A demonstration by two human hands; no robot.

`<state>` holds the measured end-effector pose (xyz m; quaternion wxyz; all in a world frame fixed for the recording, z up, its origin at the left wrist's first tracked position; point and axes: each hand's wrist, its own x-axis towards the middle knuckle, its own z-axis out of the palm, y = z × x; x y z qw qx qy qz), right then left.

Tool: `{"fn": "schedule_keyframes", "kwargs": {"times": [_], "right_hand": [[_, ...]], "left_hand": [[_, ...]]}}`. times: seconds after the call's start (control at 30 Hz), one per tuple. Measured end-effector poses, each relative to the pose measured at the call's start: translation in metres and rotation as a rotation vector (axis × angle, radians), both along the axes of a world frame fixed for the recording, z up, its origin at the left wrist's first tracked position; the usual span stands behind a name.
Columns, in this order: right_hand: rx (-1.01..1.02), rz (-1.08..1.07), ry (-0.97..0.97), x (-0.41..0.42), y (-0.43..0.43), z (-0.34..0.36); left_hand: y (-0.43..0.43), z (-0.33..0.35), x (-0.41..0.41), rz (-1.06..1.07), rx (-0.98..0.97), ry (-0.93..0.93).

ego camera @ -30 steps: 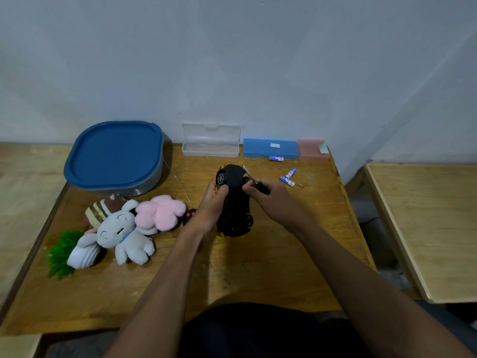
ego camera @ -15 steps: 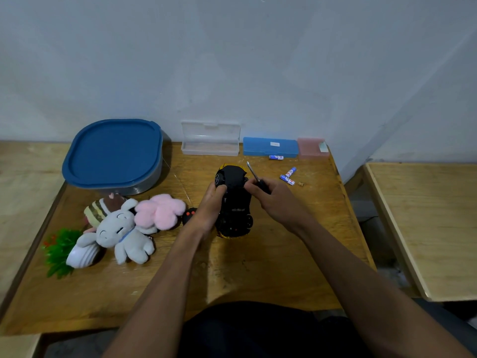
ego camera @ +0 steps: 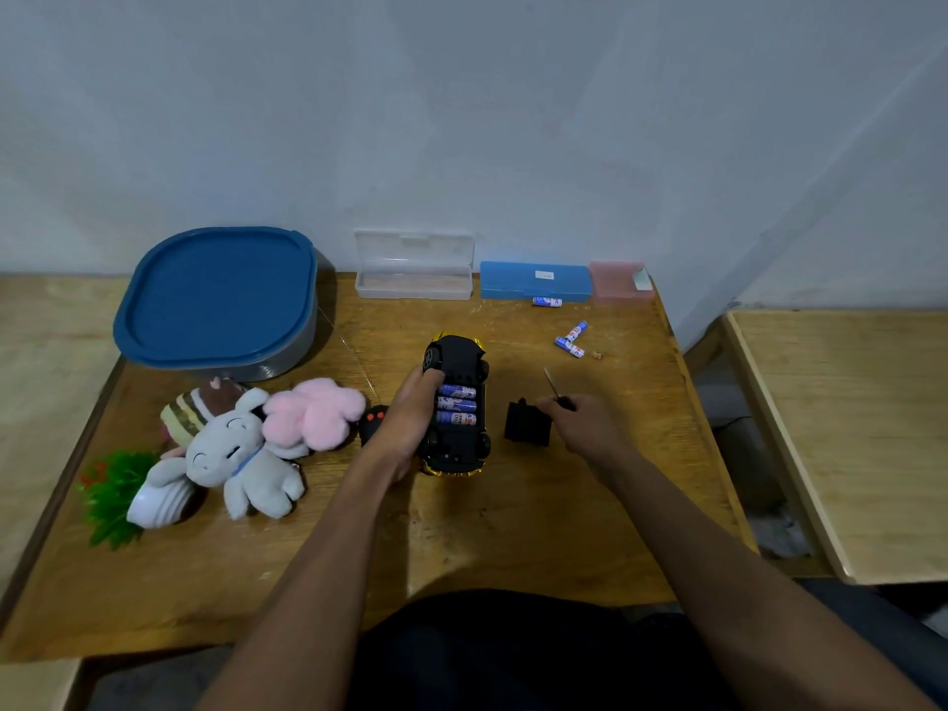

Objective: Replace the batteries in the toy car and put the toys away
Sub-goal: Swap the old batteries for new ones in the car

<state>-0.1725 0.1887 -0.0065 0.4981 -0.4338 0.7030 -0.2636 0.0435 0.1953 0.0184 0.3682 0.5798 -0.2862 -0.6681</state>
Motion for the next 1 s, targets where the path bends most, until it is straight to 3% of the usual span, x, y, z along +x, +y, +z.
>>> {"fn": "schedule_keyframes", "kwargs": {"times": [0.13, 0.23, 0.5, 1.0], "right_hand": [[0.063, 0.021, 0.094, 0.001, -0.005, -0.026], [0.065, 0.064, 0.310, 0.003, -0.008, -0.039], [-0.130, 0.133, 0.594, 0.006, -0.003, -0.046], [-0.148, 0.054, 0.585, -0.020, -0.002, -0.059]], "left_hand": [[0.001, -0.002, -0.004, 0.003, 0.014, -0.020], [0.000, -0.005, -0.005, 0.011, 0.017, -0.019], [-0.002, -0.006, -0.008, 0.025, 0.034, -0.014], [-0.001, -0.016, -0.013, 0.013, 0.019, -0.048]]}}
